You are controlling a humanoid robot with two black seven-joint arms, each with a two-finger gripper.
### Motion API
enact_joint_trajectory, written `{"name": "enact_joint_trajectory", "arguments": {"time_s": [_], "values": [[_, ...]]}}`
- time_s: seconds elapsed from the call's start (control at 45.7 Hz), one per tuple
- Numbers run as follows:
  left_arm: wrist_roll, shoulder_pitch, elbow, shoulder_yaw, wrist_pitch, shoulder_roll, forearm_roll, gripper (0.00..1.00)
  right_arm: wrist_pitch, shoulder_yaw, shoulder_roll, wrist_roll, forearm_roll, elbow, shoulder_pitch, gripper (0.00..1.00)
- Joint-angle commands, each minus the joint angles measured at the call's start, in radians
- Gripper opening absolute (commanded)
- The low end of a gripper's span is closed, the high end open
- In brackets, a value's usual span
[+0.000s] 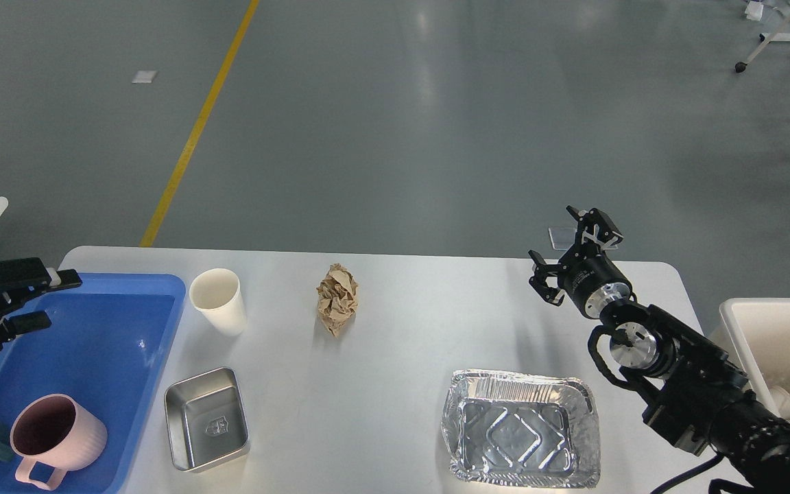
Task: Tidy desktop
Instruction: 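Move the left gripper down toward the small steel tray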
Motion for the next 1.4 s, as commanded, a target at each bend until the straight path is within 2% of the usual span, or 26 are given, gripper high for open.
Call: {"name": "enact_joint_trajectory", "arguments": {"time_s": [0.0, 0.197, 0.306, 0.437, 0.897, 1.028, 1.159, 1.378], "values": [[0.000, 0.015, 0.017, 0.098, 0.073, -0.062, 0.002, 0.88, 0.000, 0.000, -0.001, 0.000, 0.000, 0.001, 0.000, 1.00], [-0.017, 0.116, 0.076, 0.156, 0.225, -0.161, 0.000, 0.89, 0.000, 0.000, -0.001, 0.000, 0.000, -0.001, -0.003, 1.00], [-0.020, 0.178, 0.102, 0.149, 0.276, -0.214, 0.000, 0.88, 0.000, 0.000, -0.001, 0.000, 0.000, -0.002, -0.005, 1.00], [-0.020, 0.182, 0.104, 0.150, 0.334, -0.248, 0.000, 0.87, 0.000, 0.000, -0.004, 0.000, 0.000, -0.002, -0.003, 1.00], [-0.016, 0.216, 0.102, 0.159, 0.371, -0.331, 0.008, 0.84, 0.000, 0.000, -0.004, 0.000, 0.000, -0.002, -0.003, 1.00], [-0.013, 0.236, 0.102, 0.162, 0.406, -0.352, 0.009, 0.82, 0.000, -0.002, -0.004, 0.000, 0.000, -0.002, -0.003, 1.00], [-0.013, 0.259, 0.101, 0.161, 0.440, -0.380, 0.011, 0.77, 0.000, -0.002, -0.004, 0.000, 0.000, -0.002, -0.005, 1.00], [-0.013, 0.265, 0.102, 0.164, 0.443, -0.397, 0.012, 0.65, 0.000, 0.000, -0.004, 0.000, 0.000, -0.002, -0.008, 1.00]]}}
